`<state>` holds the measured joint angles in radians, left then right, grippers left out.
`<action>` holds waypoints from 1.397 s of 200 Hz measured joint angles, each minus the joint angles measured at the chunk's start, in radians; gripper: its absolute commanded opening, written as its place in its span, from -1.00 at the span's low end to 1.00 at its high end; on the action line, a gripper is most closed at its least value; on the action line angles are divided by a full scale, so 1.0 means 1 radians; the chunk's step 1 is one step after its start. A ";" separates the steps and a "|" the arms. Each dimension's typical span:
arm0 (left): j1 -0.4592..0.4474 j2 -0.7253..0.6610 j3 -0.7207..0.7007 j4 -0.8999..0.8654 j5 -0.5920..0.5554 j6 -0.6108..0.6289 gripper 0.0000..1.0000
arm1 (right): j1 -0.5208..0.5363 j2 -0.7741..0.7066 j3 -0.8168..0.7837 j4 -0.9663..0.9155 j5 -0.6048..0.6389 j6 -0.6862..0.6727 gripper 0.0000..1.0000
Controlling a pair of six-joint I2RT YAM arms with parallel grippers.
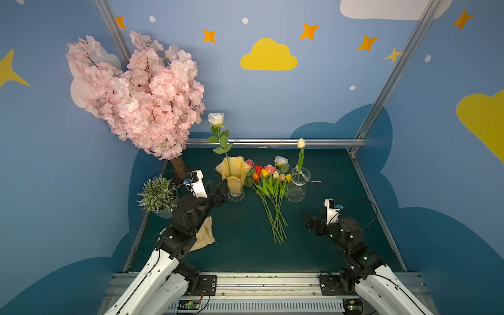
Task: Arrange the flowers in different vases according to their variety
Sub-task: Pick up the flower at the center of the board.
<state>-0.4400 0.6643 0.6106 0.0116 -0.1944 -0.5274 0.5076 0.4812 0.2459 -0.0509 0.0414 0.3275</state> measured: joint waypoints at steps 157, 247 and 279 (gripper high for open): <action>-0.057 0.041 -0.281 0.035 0.019 -0.031 1.00 | 0.310 0.579 0.350 -0.045 0.037 -0.077 0.64; -0.057 -0.119 -0.344 0.056 -0.068 0.006 1.00 | 0.357 1.117 0.909 -0.379 0.055 -0.055 -0.02; -0.057 -0.139 -0.345 0.053 -0.076 0.008 1.00 | 0.357 1.255 1.050 -0.463 0.042 -0.055 -0.07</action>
<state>-0.4969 0.5251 0.2653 0.0643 -0.2707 -0.5198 0.8650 1.7363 1.2961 -0.5144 0.0834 0.2726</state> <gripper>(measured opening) 0.999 0.486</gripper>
